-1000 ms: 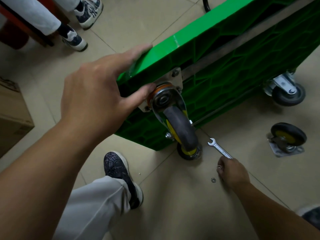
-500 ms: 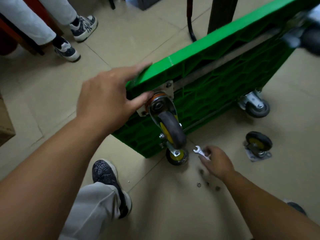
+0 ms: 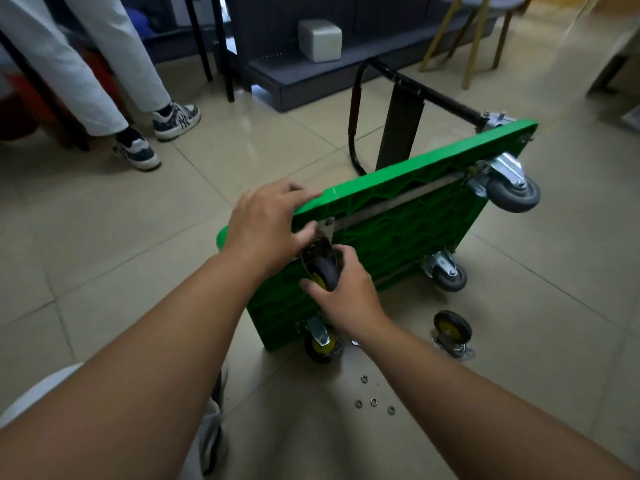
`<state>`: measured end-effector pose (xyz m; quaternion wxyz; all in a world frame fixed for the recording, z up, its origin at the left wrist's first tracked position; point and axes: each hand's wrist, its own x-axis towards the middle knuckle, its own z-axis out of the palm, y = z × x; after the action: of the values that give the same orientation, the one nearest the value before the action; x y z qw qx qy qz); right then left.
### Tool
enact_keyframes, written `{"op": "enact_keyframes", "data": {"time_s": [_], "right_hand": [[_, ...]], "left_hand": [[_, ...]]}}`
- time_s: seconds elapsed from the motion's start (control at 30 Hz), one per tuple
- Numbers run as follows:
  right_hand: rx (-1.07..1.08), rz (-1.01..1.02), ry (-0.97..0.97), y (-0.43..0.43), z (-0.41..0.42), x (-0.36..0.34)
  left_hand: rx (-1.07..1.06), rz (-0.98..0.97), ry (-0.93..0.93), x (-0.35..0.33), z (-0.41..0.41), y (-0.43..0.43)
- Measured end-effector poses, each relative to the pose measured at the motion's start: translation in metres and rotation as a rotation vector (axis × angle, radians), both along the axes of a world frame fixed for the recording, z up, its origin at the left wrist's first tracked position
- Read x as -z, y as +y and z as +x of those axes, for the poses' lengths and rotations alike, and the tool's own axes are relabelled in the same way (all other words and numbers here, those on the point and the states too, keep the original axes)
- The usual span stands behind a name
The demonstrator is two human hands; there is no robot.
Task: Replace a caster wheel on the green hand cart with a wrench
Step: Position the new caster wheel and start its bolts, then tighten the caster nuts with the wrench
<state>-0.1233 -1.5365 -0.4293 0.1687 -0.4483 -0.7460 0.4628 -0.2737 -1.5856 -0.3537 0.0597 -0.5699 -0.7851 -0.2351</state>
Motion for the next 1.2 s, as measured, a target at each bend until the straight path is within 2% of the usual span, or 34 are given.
{"op": "enact_keyframes", "data": {"time_s": [0.17, 0.3, 0.5, 0.67, 0.93, 1.2], "right_hand": [[0.086, 0.056, -0.113, -0.004, -0.018, 0.011], [0.068, 0.164, -0.163, -0.008, -0.004, 0.005], [-0.050, 0.211, -0.278, -0.006, 0.063, -0.013], [0.015, 0.302, -0.441, 0.013, 0.132, -0.027], [0.261, 0.143, -0.571, 0.067, 0.225, -0.007], [0.371, -0.040, -0.749, 0.117, 0.278, 0.046]], "left_hand": [[0.047, 0.065, -0.012, -0.016, 0.007, -0.006], [0.038, 0.000, -0.048, -0.011, -0.004, -0.022], [0.028, 0.019, -0.101, -0.021, 0.012, -0.007], [0.191, -0.069, -0.118, -0.010, 0.063, 0.012], [0.410, -0.262, 0.022, 0.032, 0.119, 0.044], [0.480, -0.489, 0.007, 0.092, 0.127, 0.083]]}}
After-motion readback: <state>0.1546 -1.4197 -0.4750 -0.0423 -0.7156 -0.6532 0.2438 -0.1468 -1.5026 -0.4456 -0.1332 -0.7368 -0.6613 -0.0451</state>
